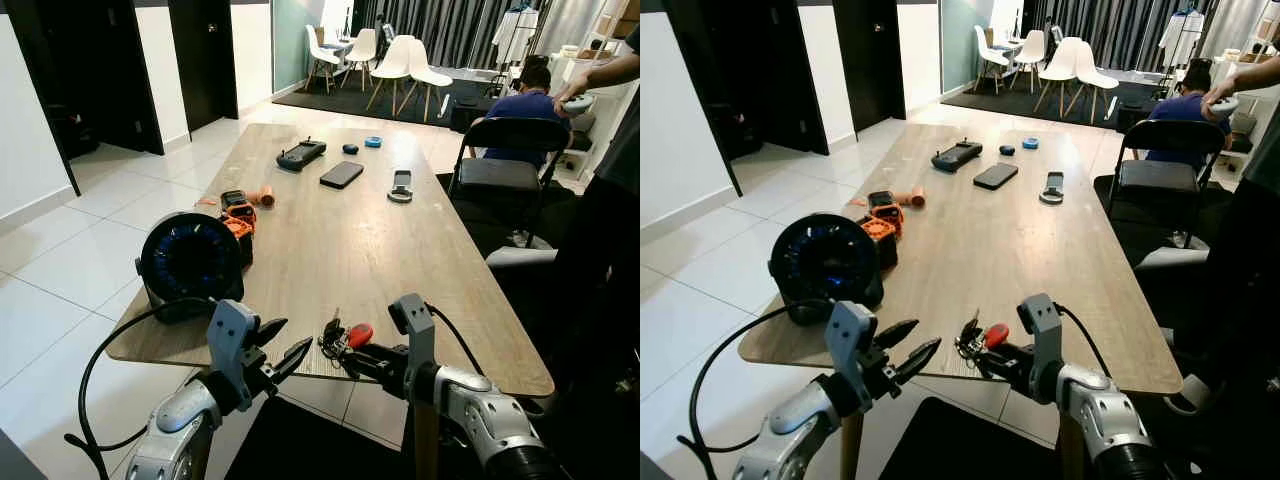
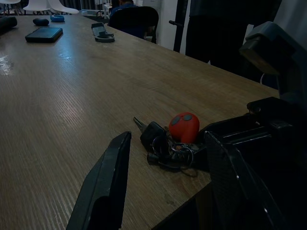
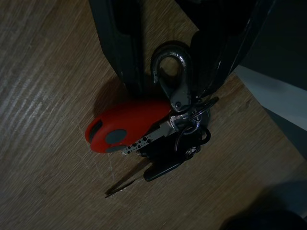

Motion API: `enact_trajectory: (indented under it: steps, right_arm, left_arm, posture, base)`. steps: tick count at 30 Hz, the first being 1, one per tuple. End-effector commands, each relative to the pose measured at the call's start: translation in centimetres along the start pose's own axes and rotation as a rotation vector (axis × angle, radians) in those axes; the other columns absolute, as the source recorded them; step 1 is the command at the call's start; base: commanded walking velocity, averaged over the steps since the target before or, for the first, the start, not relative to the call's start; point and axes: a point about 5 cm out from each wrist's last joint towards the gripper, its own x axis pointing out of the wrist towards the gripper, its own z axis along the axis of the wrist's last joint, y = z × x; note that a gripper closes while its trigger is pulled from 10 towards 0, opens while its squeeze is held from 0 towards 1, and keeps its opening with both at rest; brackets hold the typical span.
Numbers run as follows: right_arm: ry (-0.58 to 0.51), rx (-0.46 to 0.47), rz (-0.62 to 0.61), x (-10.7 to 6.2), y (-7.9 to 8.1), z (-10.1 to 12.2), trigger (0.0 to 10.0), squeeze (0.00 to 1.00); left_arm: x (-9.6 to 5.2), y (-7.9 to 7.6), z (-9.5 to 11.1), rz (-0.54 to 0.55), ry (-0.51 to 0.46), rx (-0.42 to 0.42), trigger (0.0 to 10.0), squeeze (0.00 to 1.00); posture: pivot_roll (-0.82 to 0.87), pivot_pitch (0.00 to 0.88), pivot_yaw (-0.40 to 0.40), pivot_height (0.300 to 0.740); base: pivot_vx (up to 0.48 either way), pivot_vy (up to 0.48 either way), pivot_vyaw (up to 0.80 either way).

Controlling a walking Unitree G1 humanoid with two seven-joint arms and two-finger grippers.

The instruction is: Hang keys on a hook

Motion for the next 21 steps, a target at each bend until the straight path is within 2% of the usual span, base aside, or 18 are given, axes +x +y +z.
enact_trajectory:
  steps: [1,10,21]
  right_arm:
    - [0.077,0.029,-0.023,-0.14,-0.35,-1.6,10.0,0.0]
    - [0.125,0.014,-0.032,-0.24,-0.5,-1.95,10.0,0.0]
    - [0.169,-0.059,-0.044,-0.5,-0.85,-2.4,10.0,0.0]
  left_arm:
    - [-0.28,0.04,-0.55,0.001,0.034,0.001,10.0,0.0]
    - [-0.26,-0.01,-0.62,-0.001,0.039,0.0,10.0,0.0]
    - [-0.23,-0.07,-0.68,-0.005,0.041,-0.002,10.0,0.0]
  posture:
    - [0.05,0.107,-0.019,0.74]
    - [0.05,0.108,-0.02,0.74]
    - [0.05,0.106,-0.019,0.74]
  base:
    - [0.0,0.0,0.0]
    - [0.0,0.0,0.0]
    - [0.0,0.0,0.0]
